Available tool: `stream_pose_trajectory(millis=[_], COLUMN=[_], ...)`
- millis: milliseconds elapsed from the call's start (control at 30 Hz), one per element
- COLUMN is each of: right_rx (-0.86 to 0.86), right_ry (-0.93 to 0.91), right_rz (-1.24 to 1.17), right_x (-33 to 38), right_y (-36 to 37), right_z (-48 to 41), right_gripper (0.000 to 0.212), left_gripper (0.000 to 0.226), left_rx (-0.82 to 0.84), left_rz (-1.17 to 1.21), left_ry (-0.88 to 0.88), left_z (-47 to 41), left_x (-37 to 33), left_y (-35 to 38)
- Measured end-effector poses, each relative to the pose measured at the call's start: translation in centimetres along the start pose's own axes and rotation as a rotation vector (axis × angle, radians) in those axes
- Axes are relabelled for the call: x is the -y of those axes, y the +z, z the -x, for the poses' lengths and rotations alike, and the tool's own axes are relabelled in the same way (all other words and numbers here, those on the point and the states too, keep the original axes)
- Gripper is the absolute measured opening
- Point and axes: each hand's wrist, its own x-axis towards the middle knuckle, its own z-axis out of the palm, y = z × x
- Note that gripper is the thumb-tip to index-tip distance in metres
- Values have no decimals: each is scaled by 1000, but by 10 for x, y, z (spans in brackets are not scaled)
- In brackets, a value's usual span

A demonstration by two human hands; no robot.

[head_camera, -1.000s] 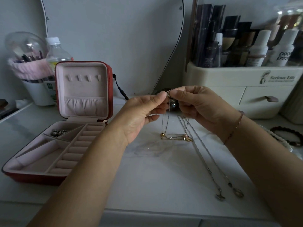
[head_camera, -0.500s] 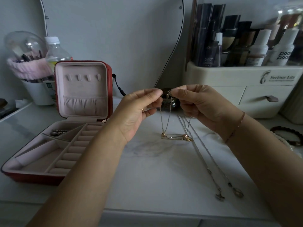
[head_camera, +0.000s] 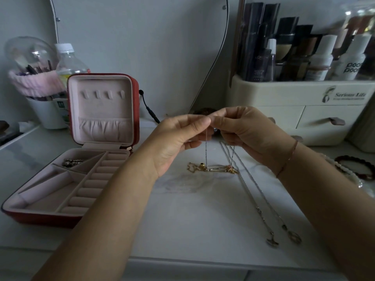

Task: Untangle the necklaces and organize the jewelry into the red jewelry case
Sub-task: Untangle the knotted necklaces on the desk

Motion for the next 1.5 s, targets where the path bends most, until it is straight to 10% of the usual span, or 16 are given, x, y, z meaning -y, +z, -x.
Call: stream_pose_trajectory(millis=[267,533,733,1233,1500], right_rx=[-6,-1,42,158,151], right_ry=[66,73,67,28,-90], right_rz=[34,-262,-563,-694,-464], right_x=[5,10,12,13,10], right_y=[-4,-12,-14,-9,-4], right_z=[2,1,1,2,3], right_gripper=[24,22,20,25,19], left_gripper=[9,29,26,14,17], left_rx=[-132,-628,-734,-382,-291], left_rz=[13,500,345,-637,-649], left_ry=[-4,8,26,-69,-115], left_z=[-2,-15,-17,-11,-9], left_x=[2,-3,3,24,25], left_y=[-3,-22,-26,-13,-7])
